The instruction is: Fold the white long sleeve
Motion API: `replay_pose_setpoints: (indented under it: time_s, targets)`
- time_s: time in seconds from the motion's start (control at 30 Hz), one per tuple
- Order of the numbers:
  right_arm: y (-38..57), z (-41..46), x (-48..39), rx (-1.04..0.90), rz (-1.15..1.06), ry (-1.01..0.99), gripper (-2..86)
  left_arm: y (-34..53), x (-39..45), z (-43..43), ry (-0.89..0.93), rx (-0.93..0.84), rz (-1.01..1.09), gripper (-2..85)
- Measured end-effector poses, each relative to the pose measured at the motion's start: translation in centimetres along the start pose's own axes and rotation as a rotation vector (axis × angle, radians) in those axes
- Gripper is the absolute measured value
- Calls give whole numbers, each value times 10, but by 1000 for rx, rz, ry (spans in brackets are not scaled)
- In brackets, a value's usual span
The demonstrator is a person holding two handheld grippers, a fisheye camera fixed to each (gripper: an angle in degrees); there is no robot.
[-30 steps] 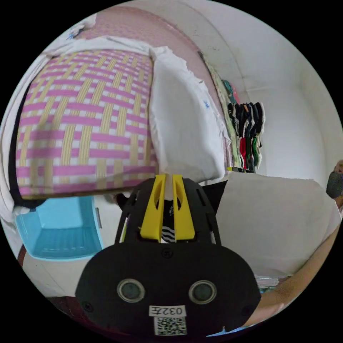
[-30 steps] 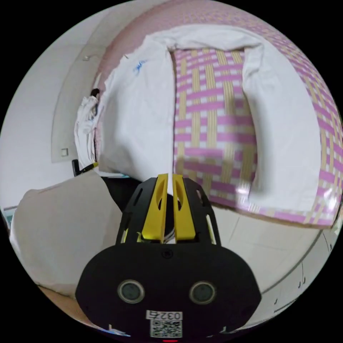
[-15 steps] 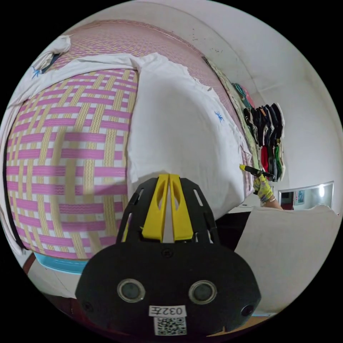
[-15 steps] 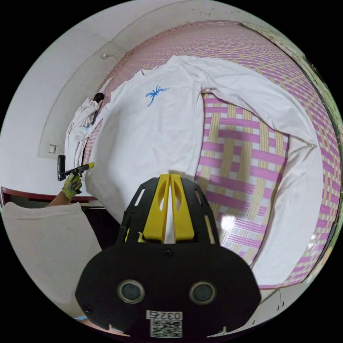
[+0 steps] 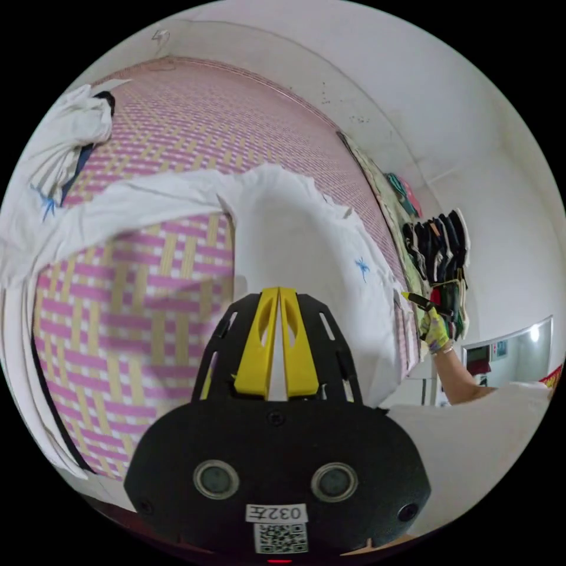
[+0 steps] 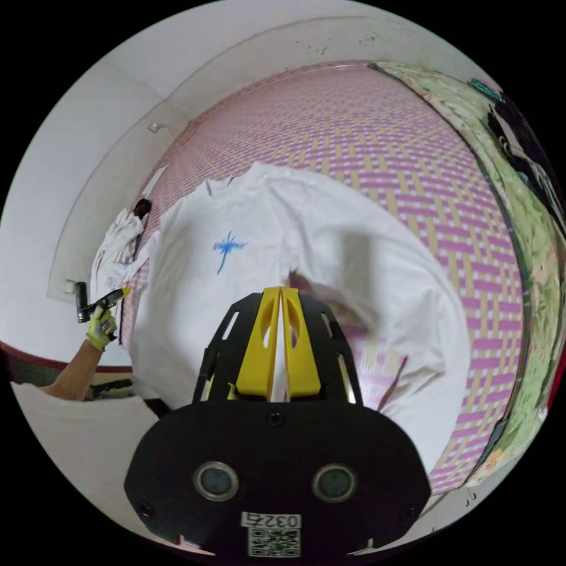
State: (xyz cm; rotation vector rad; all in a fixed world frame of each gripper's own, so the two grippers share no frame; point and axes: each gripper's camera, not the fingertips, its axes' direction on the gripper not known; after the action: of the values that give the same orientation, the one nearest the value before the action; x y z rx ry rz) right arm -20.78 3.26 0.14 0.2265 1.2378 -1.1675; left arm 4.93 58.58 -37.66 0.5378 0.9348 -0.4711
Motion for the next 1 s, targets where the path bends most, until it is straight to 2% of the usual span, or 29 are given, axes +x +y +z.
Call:
replay_pose_setpoints:
  time_s: [0.17,0.3,0.47,0.53,0.63,0.67,0.73,0.87,1.0]
  targets:
    - [-90,18,4,-19,13,143,-10,-105,2,10,-259,83,-39,-8]
    - [-114,31,6,-78,13,194,-10,-128,-14,6,-372,78,-19,-5]
    - [-124,36,6,-102,-4,180,-10,-164,-34,5,-584,-135,143,45]
    - [-126,36,8,-112,-7,168,-10,-177,-42,10,-605,-264,204,68]
    - [-130,40,16,-137,5,160,-10,-194,-50,24,-467,-470,289,79]
    - [-131,41,20,-144,17,161,-10,-199,-51,31,-477,-524,301,84]
    - [-133,43,28,-151,38,166,-10,-205,-49,43,-551,-570,314,90]
    - [-139,47,43,-174,74,167,-10,-204,-27,69,-523,-644,396,55]
    - [-140,45,49,-161,86,159,-10,-204,-11,70,-565,-682,381,9]
